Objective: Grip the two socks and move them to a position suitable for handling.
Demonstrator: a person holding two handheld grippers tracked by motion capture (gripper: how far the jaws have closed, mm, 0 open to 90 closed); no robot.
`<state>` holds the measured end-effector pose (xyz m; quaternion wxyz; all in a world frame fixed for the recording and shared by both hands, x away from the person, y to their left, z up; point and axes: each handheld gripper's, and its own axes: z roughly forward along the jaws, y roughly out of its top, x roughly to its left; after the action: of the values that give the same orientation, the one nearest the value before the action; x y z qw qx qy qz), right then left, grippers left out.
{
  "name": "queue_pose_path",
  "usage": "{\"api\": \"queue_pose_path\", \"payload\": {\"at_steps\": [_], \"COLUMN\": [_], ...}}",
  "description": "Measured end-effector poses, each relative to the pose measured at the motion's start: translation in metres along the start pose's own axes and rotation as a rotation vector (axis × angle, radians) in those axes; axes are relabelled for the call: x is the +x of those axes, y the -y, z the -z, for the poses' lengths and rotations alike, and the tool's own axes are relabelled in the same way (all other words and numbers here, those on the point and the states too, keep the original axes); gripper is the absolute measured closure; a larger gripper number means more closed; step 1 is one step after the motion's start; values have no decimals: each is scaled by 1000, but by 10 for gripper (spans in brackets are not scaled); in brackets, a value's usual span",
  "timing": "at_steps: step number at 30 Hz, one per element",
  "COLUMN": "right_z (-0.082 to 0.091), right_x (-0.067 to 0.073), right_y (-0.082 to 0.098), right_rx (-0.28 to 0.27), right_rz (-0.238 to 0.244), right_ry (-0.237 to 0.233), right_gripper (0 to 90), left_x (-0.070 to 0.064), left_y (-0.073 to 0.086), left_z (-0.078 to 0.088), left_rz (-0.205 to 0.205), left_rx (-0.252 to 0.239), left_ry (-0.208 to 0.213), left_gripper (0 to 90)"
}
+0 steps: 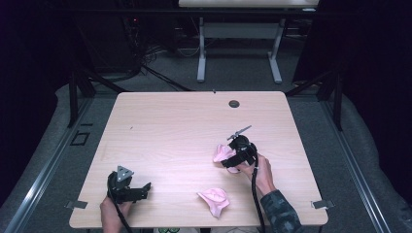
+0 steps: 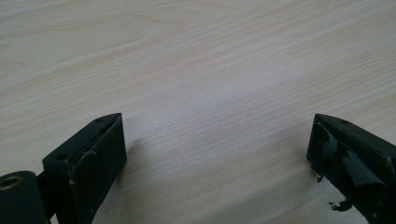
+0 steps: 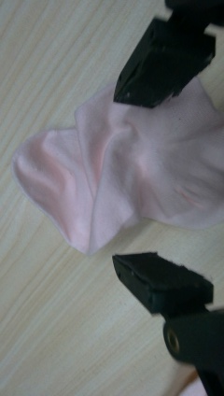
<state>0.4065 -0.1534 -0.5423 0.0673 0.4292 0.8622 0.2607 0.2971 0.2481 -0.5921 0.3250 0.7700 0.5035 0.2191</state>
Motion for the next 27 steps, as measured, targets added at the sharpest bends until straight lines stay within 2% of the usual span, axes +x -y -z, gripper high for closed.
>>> {"api": "queue_pose_path", "payload": {"at_steps": [2, 5, 7, 8, 12, 14, 18, 20, 23, 27], "right_z": [-5, -11, -12, -14, -13, -13, -12, -5, 6, 14], "right_x": [-4, -5, -5, -5, -5, -7, -7, 0, 14, 32], "right_y": [0, 2, 2, 3, 5, 7, 7, 4, -2, -9], "right_rx": [19, 19, 31, 42, 18, 8, 6, -33, -60, -60], "right_rz": [-4, -27, -16, -7, -4, -9, -1, 3, 48, 107], "right_ry": [5, 4, 7, 22, 49, 41, 37, 15, -7, -36], "right_gripper": [346, 406, 434, 492, 709, 792, 818, 821, 822, 823], "left_x": [0, 0, 0, 0, 0, 0, 0, 0, 0, 0], "left_y": [0, 0, 0, 0, 0, 0, 0, 0, 0, 0], "left_z": [0, 0, 0, 0, 0, 0, 0, 0, 0, 0], "left_rz": [-1, 1, -2, -3, 0, -2, -3, -1, -1, -3], "left_rx": [1, -1, 0, 1, 0, 0, 0, 1, 1, 1], "left_ry": [-1, -1, -1, 0, 0, -1, -1, -1, 0, -1], "left_gripper": [44, 44, 44, 44, 44, 44, 44, 44, 44, 44]}}
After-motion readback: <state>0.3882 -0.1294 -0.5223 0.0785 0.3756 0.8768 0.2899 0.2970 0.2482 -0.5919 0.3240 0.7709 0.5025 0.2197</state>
